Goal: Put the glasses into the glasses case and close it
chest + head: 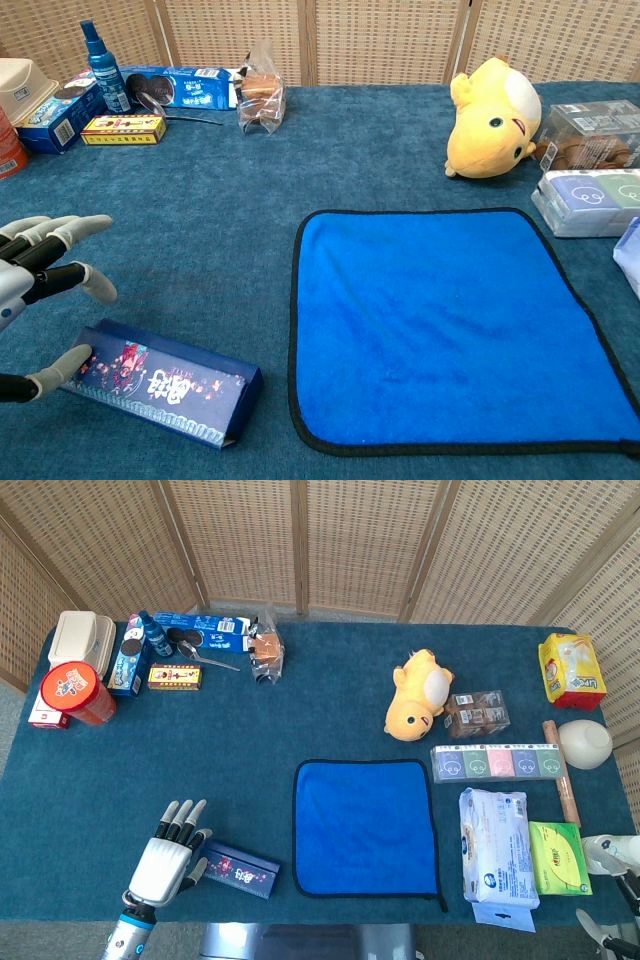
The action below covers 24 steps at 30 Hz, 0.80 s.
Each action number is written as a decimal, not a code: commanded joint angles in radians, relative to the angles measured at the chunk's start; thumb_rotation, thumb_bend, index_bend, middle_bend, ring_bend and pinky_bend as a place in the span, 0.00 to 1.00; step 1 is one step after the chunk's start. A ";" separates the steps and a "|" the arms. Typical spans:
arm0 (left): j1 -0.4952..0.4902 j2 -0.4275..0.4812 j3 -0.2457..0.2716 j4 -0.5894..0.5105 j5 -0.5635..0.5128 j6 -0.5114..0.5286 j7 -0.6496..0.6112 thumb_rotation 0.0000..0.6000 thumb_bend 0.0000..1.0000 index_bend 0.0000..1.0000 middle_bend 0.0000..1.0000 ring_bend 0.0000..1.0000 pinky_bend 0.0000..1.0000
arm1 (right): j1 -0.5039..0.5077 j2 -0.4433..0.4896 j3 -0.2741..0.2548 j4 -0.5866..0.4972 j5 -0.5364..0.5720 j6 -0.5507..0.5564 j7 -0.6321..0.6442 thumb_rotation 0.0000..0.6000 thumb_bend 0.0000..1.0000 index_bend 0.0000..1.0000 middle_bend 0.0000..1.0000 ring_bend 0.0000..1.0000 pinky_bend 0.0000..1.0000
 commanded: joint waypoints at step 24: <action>-0.055 0.018 -0.058 -0.107 -0.150 -0.074 0.089 0.79 0.34 0.31 0.00 0.00 0.00 | -0.001 0.004 0.004 -0.013 0.007 -0.010 -0.007 0.88 0.28 0.12 0.26 0.32 0.37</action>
